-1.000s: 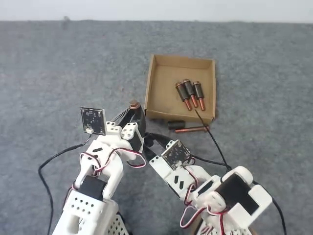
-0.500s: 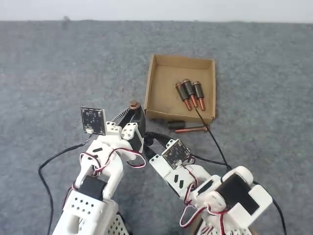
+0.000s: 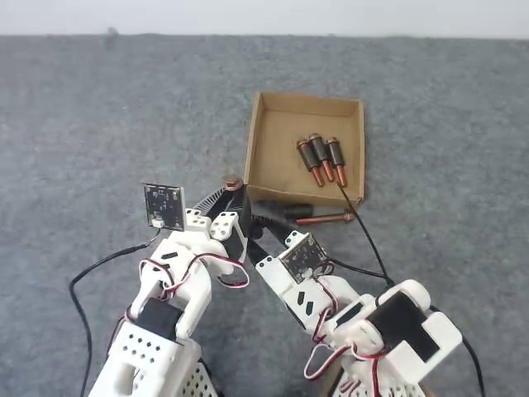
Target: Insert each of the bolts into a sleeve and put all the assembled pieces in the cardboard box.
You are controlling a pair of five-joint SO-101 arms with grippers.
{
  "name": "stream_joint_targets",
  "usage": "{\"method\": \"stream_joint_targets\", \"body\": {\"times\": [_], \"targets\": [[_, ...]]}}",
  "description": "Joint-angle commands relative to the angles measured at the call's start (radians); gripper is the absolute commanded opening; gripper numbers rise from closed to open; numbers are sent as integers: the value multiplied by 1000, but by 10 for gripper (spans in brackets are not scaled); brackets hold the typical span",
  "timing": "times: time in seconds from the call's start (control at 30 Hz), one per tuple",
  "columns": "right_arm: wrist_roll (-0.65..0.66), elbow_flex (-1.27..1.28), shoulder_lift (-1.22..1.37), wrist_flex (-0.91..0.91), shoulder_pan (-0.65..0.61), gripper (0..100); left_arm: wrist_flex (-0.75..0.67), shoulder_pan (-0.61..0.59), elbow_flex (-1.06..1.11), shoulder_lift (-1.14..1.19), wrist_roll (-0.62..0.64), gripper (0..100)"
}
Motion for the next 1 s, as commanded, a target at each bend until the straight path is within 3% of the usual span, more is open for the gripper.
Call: {"method": "stream_joint_targets", "body": {"times": [0.0, 0.5, 0.67, 0.83, 0.97], "targets": [[12, -41, -16, -28, 27, 6, -3, 3, 7, -26, 9, 12], [12, -38, -16, -30, 31, 6, 0, 6, 82, -23, 6, 12], [12, -38, -16, -30, 31, 6, 37, 72, 82, -20, 2, 13], [12, -38, -16, -30, 33, 6, 80, 97, 82, -26, -129, 13], [12, -38, -16, -30, 33, 6, 80, 95, 82, -26, -132, 13]]}}
